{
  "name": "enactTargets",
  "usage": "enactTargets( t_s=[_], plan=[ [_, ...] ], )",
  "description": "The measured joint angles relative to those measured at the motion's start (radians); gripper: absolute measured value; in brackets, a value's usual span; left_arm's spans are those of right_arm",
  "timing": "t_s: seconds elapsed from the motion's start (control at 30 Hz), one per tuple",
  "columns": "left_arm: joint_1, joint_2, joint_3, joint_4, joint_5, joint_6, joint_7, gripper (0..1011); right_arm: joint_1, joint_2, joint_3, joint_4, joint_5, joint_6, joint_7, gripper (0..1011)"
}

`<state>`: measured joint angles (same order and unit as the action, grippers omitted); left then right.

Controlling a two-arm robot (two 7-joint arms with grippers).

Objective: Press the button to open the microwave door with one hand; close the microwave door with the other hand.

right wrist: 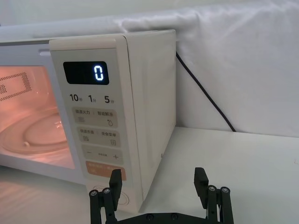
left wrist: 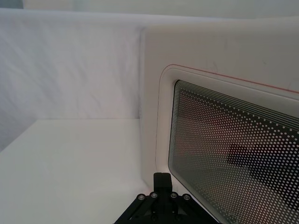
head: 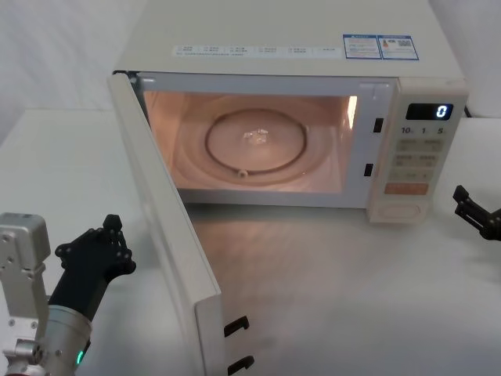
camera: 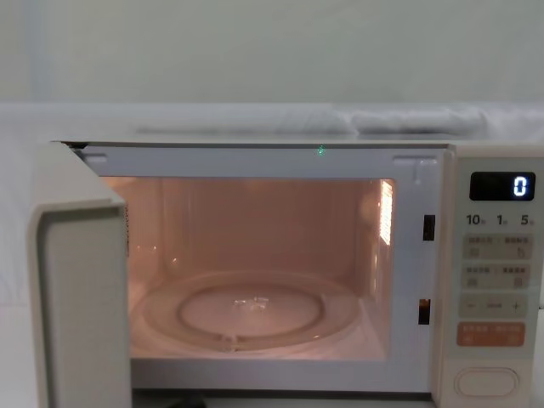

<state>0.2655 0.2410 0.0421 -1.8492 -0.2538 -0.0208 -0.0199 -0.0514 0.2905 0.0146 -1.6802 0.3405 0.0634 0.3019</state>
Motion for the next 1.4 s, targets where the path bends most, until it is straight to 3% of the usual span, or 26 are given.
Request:
enactTargets(
  t_s=[0.3, 0.63, 0.87, 0.93, 0.97, 1.13, 1.4],
  plan=[
    [0.019, 0.013, -0.026, -0.033, -0.007, -0.022, -0.06, 0, 0.0, 0.0, 0.0, 0.0, 0.0, 0.0, 0.0, 1002],
    [0.076, 0.049, -0.121, -0.146, -0.113, 0.055, -0.154, 0, 0.0, 0.0, 0.0, 0.0, 0.0, 0.0, 0.0, 1002],
    [0.124, 0.156, -0.174, -0.194, -0.155, 0.086, -0.259, 0, 0.0, 0.0, 0.0, 0.0, 0.0, 0.0, 0.0, 1002],
    [0.143, 0.215, -0.19, -0.214, -0.179, 0.085, -0.321, 0, 0.0, 0.0, 0.0, 0.0, 0.0, 0.0, 0.0, 1002],
    [0.143, 0.215, -0.19, -0.214, -0.179, 0.085, -0.321, 0, 0.0, 0.0, 0.0, 0.0, 0.0, 0.0, 0.0, 1002],
    [0.167, 0.299, -0.199, -0.245, -0.212, 0.07, -0.42, 0, 0.0, 0.0, 0.0, 0.0, 0.0, 0.0, 0.0, 1002],
    [0.177, 0.357, -0.197, -0.28, -0.237, 0.042, -0.477, 0, 0.0, 0.0, 0.0, 0.0, 0.0, 0.0, 0.0, 1002]
  ],
)
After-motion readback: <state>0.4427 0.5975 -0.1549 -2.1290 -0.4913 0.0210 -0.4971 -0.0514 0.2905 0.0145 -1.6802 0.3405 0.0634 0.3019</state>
